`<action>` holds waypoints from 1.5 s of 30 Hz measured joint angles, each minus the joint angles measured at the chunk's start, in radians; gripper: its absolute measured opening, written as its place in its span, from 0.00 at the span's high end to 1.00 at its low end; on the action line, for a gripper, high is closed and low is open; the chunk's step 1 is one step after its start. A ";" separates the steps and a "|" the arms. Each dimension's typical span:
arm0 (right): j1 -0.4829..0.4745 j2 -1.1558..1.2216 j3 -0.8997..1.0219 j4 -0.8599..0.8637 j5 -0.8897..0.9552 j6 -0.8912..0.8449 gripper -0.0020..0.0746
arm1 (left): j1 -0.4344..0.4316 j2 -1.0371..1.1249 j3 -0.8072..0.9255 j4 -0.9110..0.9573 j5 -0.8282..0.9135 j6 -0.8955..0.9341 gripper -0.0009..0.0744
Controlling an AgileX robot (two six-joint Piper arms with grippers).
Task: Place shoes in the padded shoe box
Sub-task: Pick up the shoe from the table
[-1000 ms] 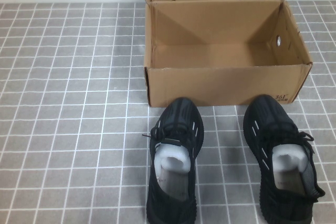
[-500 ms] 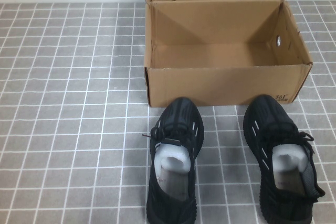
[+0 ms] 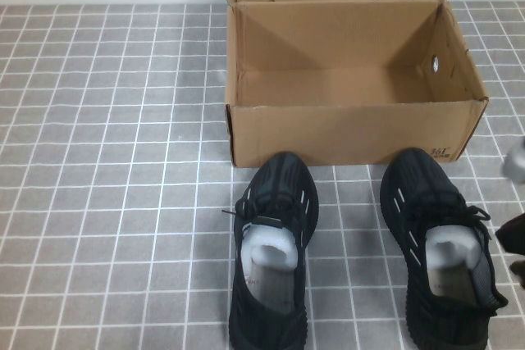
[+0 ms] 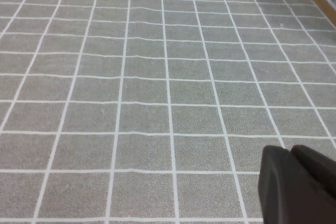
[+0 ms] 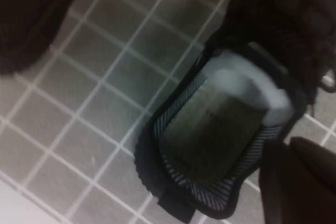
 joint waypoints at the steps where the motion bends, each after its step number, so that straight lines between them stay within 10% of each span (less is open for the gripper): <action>1: 0.007 0.010 0.000 -0.006 0.000 -0.017 0.98 | 0.000 0.000 0.000 0.000 0.000 0.000 0.99; 12: 0.109 0.094 -0.016 -0.161 -0.048 -0.064 0.61 | 0.000 0.000 0.000 0.000 0.000 0.000 0.99; 23: 0.115 0.203 -0.016 -0.174 -0.212 -0.067 0.56 | 0.000 0.000 0.000 0.000 0.000 0.000 0.99; 31: 0.115 0.315 -0.016 -0.174 -0.242 -0.064 0.58 | 0.000 0.000 0.000 0.000 0.000 0.000 0.99; 36: 0.115 0.335 -0.035 -0.176 -0.234 -0.009 0.88 | 0.000 0.000 0.000 0.000 0.000 0.000 0.99; 45: 0.115 0.345 -0.168 -0.168 -0.028 0.072 0.96 | 0.000 0.000 0.000 0.000 0.000 0.000 0.99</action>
